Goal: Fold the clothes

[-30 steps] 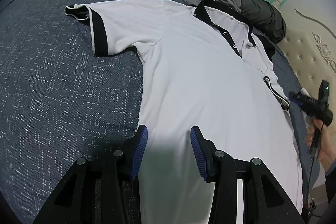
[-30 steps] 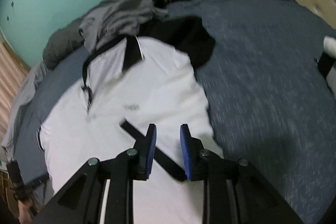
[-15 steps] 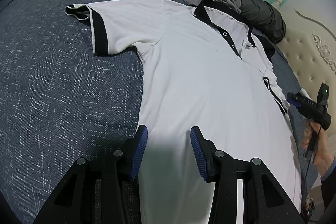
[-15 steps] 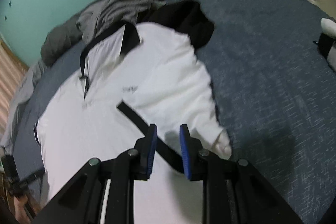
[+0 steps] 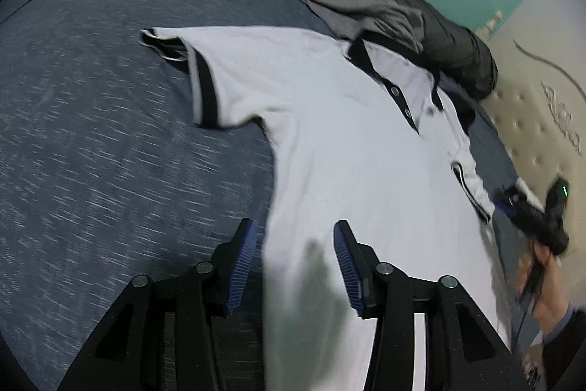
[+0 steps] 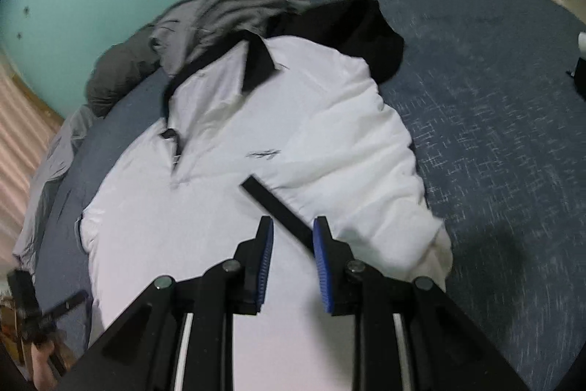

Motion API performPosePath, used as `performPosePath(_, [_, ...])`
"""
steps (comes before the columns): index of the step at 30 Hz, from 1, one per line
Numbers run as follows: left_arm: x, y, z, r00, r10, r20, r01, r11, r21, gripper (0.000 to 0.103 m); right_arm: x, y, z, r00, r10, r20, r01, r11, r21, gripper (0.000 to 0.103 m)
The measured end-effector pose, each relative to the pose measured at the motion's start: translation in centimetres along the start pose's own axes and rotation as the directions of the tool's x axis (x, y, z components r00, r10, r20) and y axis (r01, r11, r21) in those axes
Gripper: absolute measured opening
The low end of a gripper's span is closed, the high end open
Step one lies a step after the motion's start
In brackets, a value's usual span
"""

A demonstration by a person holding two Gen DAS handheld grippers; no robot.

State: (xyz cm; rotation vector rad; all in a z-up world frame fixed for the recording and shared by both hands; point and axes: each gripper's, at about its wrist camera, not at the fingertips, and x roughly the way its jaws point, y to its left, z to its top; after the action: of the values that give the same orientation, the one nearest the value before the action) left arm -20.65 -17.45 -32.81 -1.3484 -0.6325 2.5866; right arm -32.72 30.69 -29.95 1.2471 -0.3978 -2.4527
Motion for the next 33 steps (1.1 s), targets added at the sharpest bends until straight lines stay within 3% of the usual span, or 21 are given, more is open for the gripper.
performPosePath(3, [-0.6, 1.6, 0.7, 1.000, 0.005, 0.023, -0.003, 0.999, -0.048, 0.051, -2.2, 0.8, -1.6, 0.999, 0.034, 0.038, -0.034, 0.999, -0.012, 0.026])
performPosePath(8, [-1.1, 4.1, 2.4, 0.997, 0.014, 0.072, -0.004, 0.992, -0.128, 0.052, -4.3, 1.0, -5.2, 0.994, 0.096, 0.053, -0.099, 0.993, 0.061, 0.035])
performPosePath(12, [-0.8, 6.5, 3.0, 0.996, 0.001, 0.087, 0.020, 0.970, -0.241, 0.053, -4.4, 1.0, -6.8, 0.994, 0.106, 0.031, -0.108, 0.990, 0.087, 0.057])
performPosePath(16, [0.0, 7.5, 4.7, 0.995, 0.041, 0.087, -0.016, 0.963, -0.271, 0.053, -4.0, 0.1, -7.7, 0.991, 0.134, 0.018, -0.135, 0.982, 0.130, 0.058])
performPosePath(25, [2.1, 9.0, 9.0, 0.994, 0.054, 0.093, -0.021, 0.944, -0.329, 0.056, -3.5, -0.5, -7.5, 0.975, 0.213, 0.064, -0.220, 0.964, 0.148, 0.058])
performPosePath(33, [4.0, 10.5, 12.5, 0.994, 0.066, 0.084, -0.028, 0.920, -0.391, 0.055, -3.4, -0.9, -7.4, 0.970, 0.233, 0.069, -0.242, 0.957, 0.160, 0.058])
